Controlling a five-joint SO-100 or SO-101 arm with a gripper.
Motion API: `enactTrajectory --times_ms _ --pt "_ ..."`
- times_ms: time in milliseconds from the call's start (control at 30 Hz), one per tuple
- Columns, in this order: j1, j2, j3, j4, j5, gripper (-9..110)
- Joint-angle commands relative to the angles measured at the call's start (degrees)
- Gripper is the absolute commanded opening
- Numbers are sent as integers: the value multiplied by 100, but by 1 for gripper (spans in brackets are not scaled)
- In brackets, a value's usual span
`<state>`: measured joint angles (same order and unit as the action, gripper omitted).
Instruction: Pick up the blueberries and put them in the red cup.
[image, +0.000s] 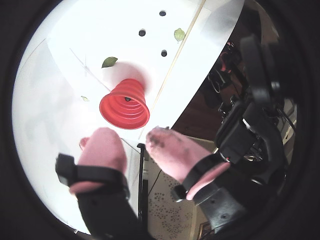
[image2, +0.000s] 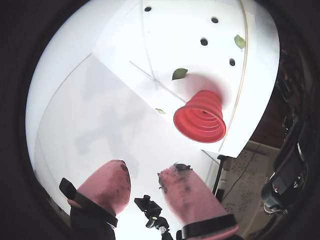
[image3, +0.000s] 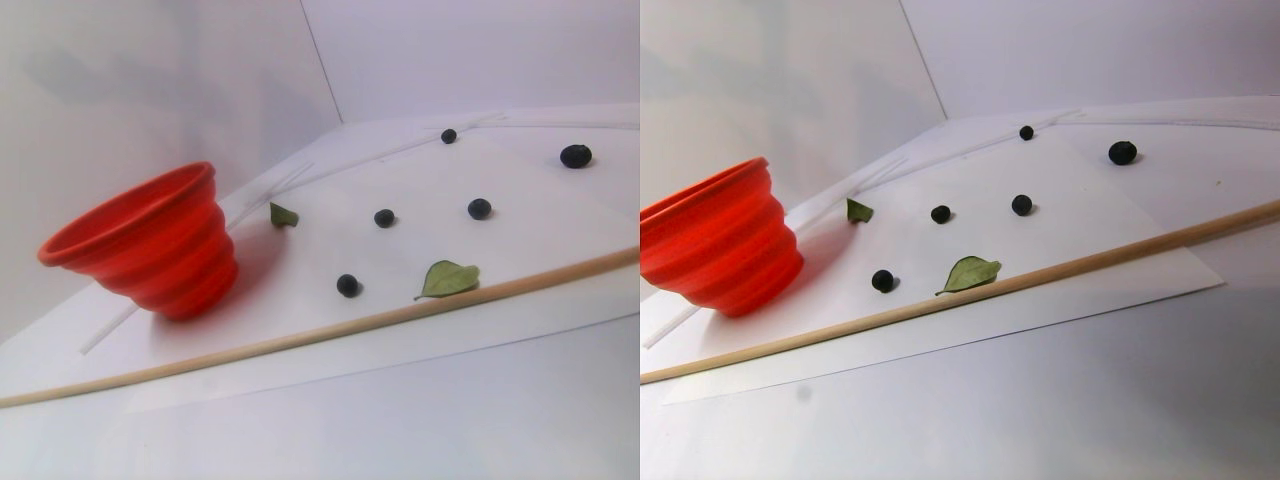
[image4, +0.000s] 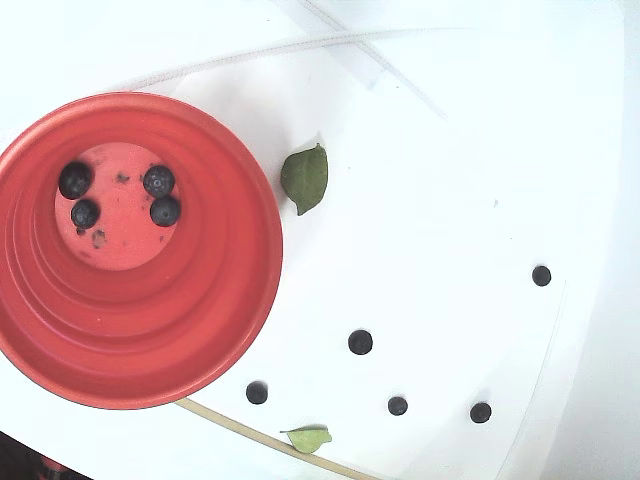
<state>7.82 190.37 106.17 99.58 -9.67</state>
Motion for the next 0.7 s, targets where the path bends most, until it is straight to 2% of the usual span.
enactTrajectory --times_ms 0,100,333,667 --pt "123 105 -79 -9 53 11" --pt "211 105 -79 -9 62 18" --pt "35 105 -79 -44 35 20" --pt "-105 -62 -431 -114 -132 15"
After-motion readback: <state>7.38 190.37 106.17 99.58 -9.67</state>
